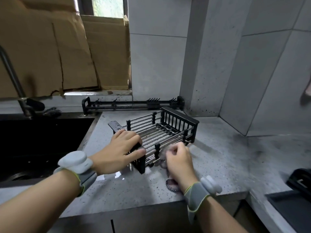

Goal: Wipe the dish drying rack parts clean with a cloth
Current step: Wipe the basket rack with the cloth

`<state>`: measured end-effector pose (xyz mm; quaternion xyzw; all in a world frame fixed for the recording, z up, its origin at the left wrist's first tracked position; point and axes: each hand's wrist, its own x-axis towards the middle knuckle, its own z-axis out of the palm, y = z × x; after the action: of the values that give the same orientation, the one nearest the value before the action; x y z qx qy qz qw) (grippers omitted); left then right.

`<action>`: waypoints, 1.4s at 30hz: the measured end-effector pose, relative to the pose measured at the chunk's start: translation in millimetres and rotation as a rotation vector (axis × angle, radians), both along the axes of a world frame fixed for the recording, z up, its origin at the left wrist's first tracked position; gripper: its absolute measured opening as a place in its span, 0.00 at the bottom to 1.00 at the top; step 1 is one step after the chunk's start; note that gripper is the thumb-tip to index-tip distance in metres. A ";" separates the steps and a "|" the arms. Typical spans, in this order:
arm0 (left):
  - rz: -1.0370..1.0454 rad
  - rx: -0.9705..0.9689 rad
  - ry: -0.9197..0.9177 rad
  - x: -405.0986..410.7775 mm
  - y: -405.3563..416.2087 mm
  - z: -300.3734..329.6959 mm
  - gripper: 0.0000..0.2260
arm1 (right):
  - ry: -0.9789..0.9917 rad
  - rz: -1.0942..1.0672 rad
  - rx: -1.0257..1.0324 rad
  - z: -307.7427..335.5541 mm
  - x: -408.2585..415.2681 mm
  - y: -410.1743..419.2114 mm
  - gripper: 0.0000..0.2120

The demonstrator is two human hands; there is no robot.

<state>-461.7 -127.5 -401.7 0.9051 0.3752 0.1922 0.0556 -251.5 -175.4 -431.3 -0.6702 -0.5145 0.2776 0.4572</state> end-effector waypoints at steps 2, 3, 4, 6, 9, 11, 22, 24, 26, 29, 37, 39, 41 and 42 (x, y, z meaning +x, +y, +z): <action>0.001 -0.005 -0.032 1.7 0.0 -1.7 0.16 | -0.144 0.025 0.011 -1.4 -18.0 -8.6 0.03; 0.000 -0.001 -0.038 2.8 -0.2 -2.8 0.15 | -0.192 0.030 0.031 -3.0 -24.1 -12.3 0.04; 0.001 0.006 -0.044 3.8 -0.2 -3.8 0.14 | -0.225 0.036 0.055 -4.4 -27.4 -15.4 0.04; 0.013 0.027 -0.054 5.1 0.5 -5.2 0.14 | -0.271 0.062 0.115 -8.6 -27.4 -18.8 0.05; 0.027 0.032 -0.064 5.2 0.1 -6.0 0.15 | -0.380 0.162 0.269 -14.9 -23.3 -25.1 0.08; 0.034 0.035 -0.059 5.2 0.4 -5.1 0.16 | -0.482 0.227 0.353 -17.7 -21.3 -27.0 0.07; 0.071 0.082 0.020 7.3 -0.2 -3.6 0.18 | -0.646 0.429 0.246 -8.3 -18.5 -19.9 0.05; 0.080 0.082 0.024 6.6 -3.4 -2.0 0.19 | -0.583 0.452 0.207 -3.9 -13.5 -22.4 0.05; 0.089 0.096 0.023 7.3 -6.5 -1.8 0.20 | -0.480 0.451 0.136 4.4 -6.8 -24.3 0.07; 0.140 0.114 0.042 10.1 -10.0 -2.7 0.24 | -0.285 0.366 0.091 18.6 7.5 -26.4 0.13; 0.482 0.177 0.048 54.8 -33.3 -14.5 0.29 | -0.093 0.105 0.188 53.2 47.1 -15.5 0.13; 0.490 0.176 0.034 68.0 -42.4 -15.3 0.31 | -0.096 0.114 0.193 55.1 48.3 -14.3 0.13; 0.440 0.212 -0.003 71.5 -53.1 -15.7 0.33 | -0.097 0.101 0.195 53.8 52.1 -12.9 0.14; 0.385 0.224 -0.043 70.0 -56.6 -14.0 0.33 | -0.090 0.084 0.199 54.5 55.6 -12.8 0.14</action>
<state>-391.7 -184.1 -415.7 0.8130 0.5160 0.2591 -0.0748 -195.9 -188.1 -376.7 -0.6113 -0.5870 0.2138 0.4858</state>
